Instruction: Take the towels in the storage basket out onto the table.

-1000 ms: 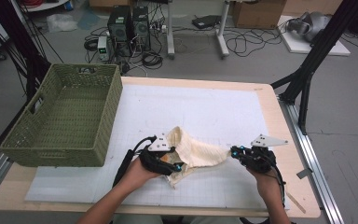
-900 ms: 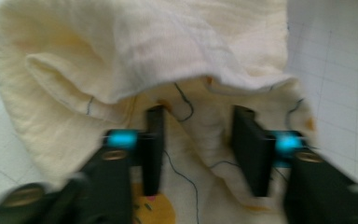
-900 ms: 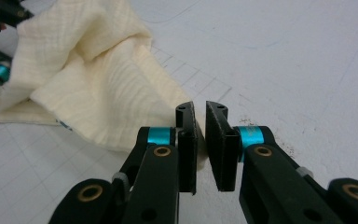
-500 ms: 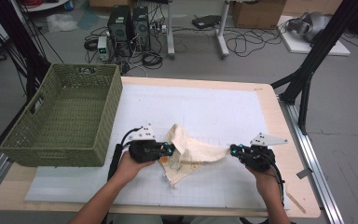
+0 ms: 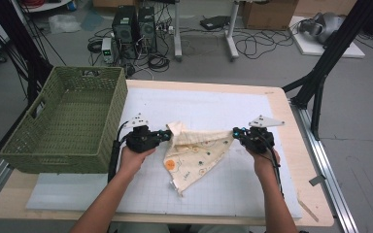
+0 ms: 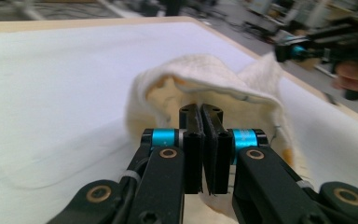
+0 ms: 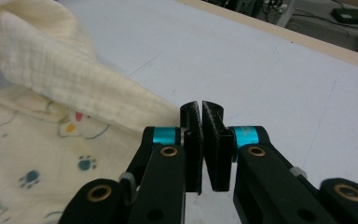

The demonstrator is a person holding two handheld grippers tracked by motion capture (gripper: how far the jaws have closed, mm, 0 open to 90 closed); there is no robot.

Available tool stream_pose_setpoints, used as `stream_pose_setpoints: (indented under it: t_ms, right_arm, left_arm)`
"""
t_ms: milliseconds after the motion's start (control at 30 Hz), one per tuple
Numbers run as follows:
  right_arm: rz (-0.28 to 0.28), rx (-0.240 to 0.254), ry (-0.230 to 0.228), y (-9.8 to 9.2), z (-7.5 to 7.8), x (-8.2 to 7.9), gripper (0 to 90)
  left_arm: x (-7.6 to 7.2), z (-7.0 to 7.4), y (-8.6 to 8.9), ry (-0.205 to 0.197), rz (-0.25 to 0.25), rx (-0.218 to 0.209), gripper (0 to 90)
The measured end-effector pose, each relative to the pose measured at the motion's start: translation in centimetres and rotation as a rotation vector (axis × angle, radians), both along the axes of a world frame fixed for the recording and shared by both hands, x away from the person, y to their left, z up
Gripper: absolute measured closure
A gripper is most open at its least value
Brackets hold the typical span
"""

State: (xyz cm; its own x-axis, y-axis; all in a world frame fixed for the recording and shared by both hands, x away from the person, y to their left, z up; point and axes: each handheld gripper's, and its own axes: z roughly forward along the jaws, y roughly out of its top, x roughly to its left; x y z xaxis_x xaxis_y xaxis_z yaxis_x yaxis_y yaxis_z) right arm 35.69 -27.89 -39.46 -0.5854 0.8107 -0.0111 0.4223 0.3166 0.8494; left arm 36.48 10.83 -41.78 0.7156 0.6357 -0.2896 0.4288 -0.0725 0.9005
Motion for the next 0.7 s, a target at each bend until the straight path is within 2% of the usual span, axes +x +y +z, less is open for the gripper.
stream_pose_setpoints:
  t_ms: [100,167,200,267,400,500,533,567,700]
  right_arm:
    - [-0.024,-0.021,0.004,0.6,-0.2,1.4,86.8]
    - [-0.050,-0.029,0.004,0.8,-0.3,2.1,87.0]
    - [-0.068,-0.029,0.005,0.8,-0.5,2.6,87.0]
    - [-0.107,-0.021,0.019,0.6,-0.8,3.3,87.1]
    - [-0.143,0.005,0.036,0.7,-1.3,4.0,86.6]
    - [-0.146,-0.016,0.057,0.9,-1.7,4.3,84.4]
    - [-0.150,-0.025,0.061,1.1,-1.8,4.4,79.4]
    - [-0.154,-0.025,0.061,1.1,-1.8,4.4,75.3]
    - [-0.164,0.007,0.050,0.6,-1.3,3.8,62.2]
  left_arm:
    - [0.7,-0.7,0.3,0.029,0.080,0.024,86.8]
    - [1.1,-1.1,0.5,0.034,0.109,0.066,88.9]
    - [1.2,-1.3,0.6,0.036,0.117,0.071,88.9]
    - [1.2,-1.4,0.7,0.035,0.116,0.086,88.9]
    - [0.8,-1.0,0.5,0.006,0.091,0.114,87.8]
    - [0.4,-0.6,0.3,-0.008,0.076,0.121,79.1]
    - [0.3,-0.5,0.3,-0.012,0.073,0.121,73.7]
    - [0.1,-0.3,0.4,-0.020,0.063,0.130,72.0]
    - [-0.5,0.0,0.5,-0.046,0.052,0.128,62.7]
